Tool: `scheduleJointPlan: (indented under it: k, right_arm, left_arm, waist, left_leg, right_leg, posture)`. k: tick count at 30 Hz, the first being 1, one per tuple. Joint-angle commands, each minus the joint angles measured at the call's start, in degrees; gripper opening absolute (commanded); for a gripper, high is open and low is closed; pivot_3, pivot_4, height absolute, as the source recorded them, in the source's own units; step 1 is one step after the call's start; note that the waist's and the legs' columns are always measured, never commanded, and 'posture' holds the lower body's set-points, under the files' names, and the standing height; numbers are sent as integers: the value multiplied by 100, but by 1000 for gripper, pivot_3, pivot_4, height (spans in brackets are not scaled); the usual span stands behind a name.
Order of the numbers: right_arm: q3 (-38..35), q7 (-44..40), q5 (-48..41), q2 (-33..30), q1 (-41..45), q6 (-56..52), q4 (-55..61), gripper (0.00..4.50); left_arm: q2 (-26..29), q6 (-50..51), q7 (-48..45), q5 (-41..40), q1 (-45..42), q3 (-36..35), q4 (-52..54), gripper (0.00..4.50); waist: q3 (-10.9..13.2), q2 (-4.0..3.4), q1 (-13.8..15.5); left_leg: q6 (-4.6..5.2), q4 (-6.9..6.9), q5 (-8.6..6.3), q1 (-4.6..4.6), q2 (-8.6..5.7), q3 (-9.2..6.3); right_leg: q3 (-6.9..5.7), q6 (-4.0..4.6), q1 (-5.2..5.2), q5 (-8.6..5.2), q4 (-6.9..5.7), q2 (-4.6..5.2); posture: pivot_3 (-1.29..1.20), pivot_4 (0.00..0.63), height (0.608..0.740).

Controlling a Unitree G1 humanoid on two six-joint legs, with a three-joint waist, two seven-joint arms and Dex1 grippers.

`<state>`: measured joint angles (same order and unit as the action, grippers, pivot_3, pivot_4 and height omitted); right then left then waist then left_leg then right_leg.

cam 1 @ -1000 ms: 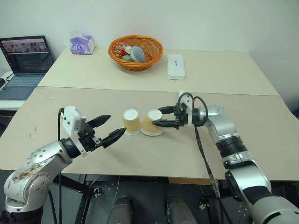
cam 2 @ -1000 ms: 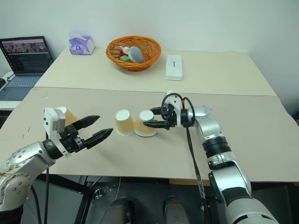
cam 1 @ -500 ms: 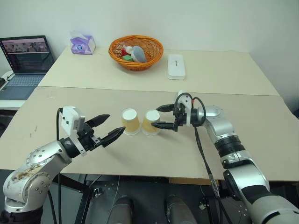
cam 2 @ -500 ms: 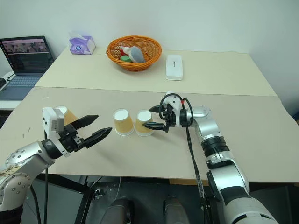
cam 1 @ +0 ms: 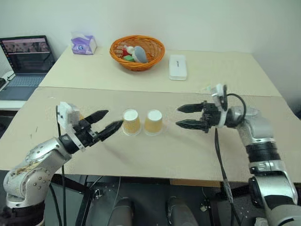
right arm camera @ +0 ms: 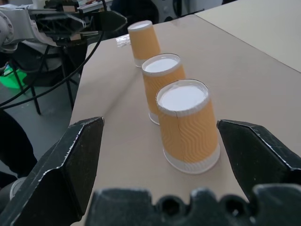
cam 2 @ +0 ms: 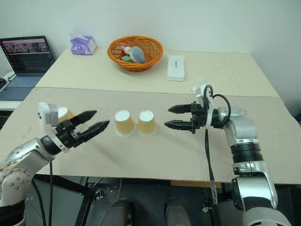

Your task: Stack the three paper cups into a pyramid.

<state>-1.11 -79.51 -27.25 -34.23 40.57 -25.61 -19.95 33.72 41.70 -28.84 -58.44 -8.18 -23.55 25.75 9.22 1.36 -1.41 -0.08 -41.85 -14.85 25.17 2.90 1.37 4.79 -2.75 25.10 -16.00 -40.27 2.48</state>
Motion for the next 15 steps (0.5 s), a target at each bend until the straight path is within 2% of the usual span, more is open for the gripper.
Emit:
scheduleJointPlan:
  k: [1,4,7,11,15]
  right_arm:
    - [-369,307,-153,-100,-28,-40,255,4492]
    - [-589,774,-102,-19,-7,101,249,4492]
    - [-640,815,-220,-69,-109,-12,537,4492]
    - [-584,767,-274,-108,-260,-41,765,4492]
    - [-567,729,-390,-55,-329,-119,968,4492]
  left_arm:
    - [-177,9,695,-572,-168,-580,-213,4500]
    - [-403,-118,1244,-605,-162,-741,-225,4500]
    - [-666,-342,1757,-419,-78,-794,65,4500]
    - [-1009,-780,2537,441,178,-679,568,4500]
    - [-1164,-1173,2940,1372,427,-529,802,4500]
  waist:
    - [0,0,-34]
    - [2,2,-55]
    - [2,4,-34]
    - [3,4,-9]
    - [3,4,24]
  left_leg:
    - [0,1,0,0,0,0]
    - [0,0,0,2,-3,1]
    - [0,0,0,6,-6,0]
    - [-1,0,0,7,-6,-1]
    - [-2,-1,1,5,-7,0]
  right_leg:
    - [0,0,0,0,1,-1]
    - [5,-1,0,0,5,2]
    - [4,-1,1,0,6,5]
    - [4,-1,0,0,5,5]
    - [5,0,-2,0,4,4]
  posture:
    - [0,150,675]
    - [0,150,675]
    - [0,150,675]
    - [0,150,675]
    - [0,150,675]
